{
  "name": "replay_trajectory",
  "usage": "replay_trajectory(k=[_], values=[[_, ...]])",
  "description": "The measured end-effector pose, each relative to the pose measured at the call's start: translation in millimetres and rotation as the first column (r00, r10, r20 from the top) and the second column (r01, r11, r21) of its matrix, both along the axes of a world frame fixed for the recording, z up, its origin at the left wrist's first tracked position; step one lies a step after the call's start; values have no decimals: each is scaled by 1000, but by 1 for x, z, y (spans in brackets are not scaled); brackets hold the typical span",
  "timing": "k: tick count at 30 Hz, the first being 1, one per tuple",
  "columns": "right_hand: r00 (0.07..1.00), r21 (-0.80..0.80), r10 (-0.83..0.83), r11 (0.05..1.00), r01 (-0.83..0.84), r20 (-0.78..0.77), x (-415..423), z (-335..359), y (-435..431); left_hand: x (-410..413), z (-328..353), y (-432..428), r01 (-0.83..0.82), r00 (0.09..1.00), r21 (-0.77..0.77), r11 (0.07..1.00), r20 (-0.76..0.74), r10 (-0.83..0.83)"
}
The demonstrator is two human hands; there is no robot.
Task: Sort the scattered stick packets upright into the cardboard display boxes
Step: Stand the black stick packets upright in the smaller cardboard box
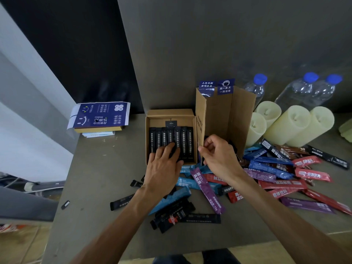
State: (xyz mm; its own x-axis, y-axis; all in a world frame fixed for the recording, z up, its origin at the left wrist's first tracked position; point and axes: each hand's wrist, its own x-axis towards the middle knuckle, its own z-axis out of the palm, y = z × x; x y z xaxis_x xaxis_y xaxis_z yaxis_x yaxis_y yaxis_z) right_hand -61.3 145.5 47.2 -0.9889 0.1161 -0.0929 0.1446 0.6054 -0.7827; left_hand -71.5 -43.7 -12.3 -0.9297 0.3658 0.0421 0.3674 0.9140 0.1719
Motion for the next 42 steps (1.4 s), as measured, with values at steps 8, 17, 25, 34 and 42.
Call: replay_trajectory(k=[8, 17, 25, 34, 42], values=[[1000, -13, -14, 1000, 14, -6, 1, 1, 0, 1, 1, -1, 9, 1000, 42, 999, -11, -8], [1000, -36, -29, 999, 28, -10, 32, -16, 5, 28, 9, -7, 1, 996, 369, 929, -86, 34], [973, 46, 224, 973, -227, 64, 97, -39, 30, 100, -6, 9, 111, 986, 331, 937, 82, -146], [923, 235, 353, 894, -381, 152, 138, -63, 51, 137, -20, 34, 20, 989, 128, 992, 139, -38], [896, 247, 415, 862, -442, 156, 139, -55, 59, 140, -12, 35, 2, 994, 171, 985, 107, -21]])
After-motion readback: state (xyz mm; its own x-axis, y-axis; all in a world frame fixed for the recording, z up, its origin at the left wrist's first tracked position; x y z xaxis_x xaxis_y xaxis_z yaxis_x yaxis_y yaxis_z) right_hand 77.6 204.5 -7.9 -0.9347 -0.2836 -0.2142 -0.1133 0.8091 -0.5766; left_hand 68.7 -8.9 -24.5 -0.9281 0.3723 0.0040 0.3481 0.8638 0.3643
